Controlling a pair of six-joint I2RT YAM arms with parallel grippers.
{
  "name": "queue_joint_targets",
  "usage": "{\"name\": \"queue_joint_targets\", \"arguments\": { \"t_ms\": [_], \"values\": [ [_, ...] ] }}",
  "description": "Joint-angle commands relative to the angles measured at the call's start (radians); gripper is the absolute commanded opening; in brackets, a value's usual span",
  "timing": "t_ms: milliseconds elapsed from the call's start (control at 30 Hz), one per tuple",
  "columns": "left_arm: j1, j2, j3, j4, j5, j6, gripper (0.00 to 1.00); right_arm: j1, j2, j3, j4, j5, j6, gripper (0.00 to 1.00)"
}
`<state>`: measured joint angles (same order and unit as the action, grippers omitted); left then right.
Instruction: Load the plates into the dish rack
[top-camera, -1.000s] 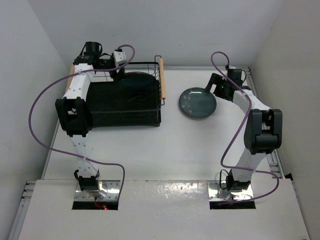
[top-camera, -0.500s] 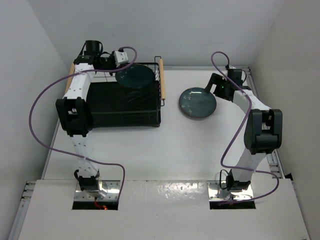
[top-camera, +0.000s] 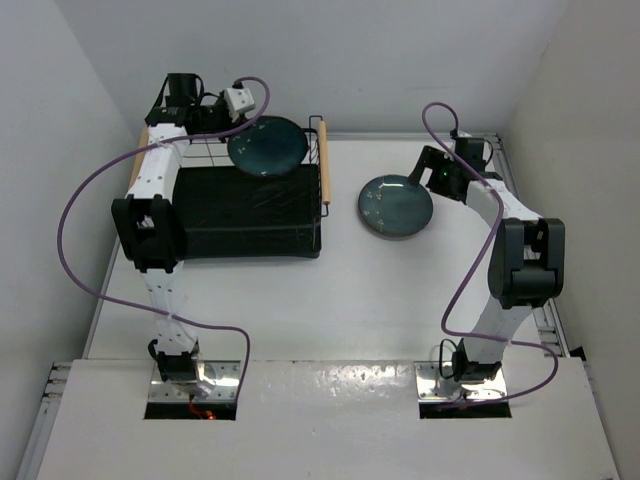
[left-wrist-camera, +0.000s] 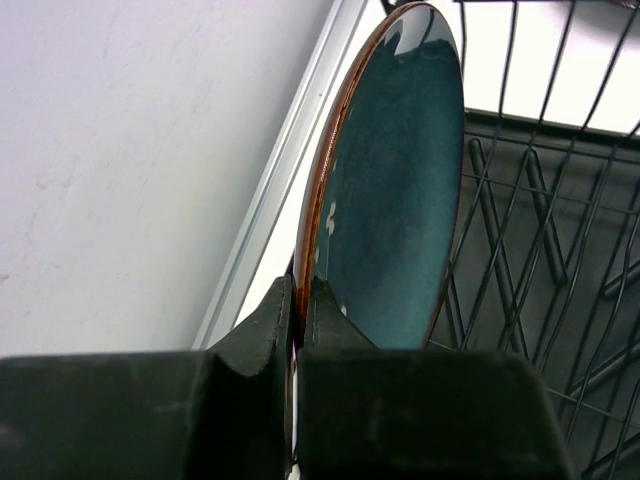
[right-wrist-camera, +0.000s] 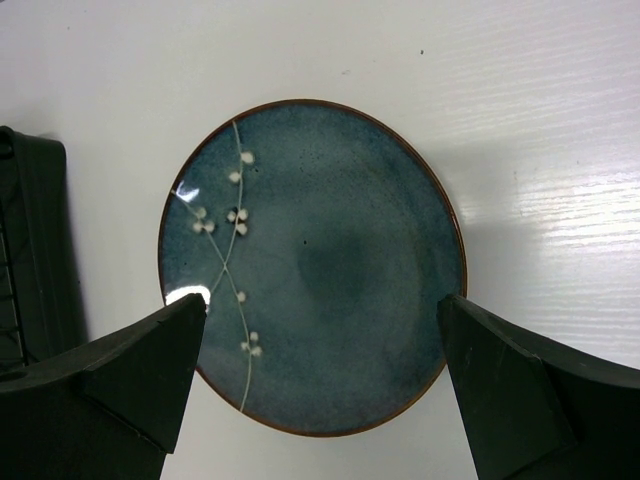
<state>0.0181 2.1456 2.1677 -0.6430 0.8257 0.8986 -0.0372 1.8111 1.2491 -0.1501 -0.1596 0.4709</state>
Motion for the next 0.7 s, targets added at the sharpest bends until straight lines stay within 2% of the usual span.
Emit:
{"name": "queue_joint_targets", "arguments": {
  "t_ms": [0, 500, 667],
  "values": [
    [-0.007, -0.026, 0.092, 0.138, 0.069, -0.099, 0.00, -0.004, -0.036, 0.001, 0.049, -0.011, -0.008, 0.99],
    [0.011, -0.026, 0.156, 0.169, 0.131, -0.164, 0.00, -0.007, -0.027, 0.015, 0.049, -0.014, -0.003, 0.99],
    [0.011, -0.044, 0.136, 0.169, 0.151, -0.167, 0.00, -0.007, -0.027, 0.012, 0.053, -0.015, -0.003, 0.99]
  ]
}}
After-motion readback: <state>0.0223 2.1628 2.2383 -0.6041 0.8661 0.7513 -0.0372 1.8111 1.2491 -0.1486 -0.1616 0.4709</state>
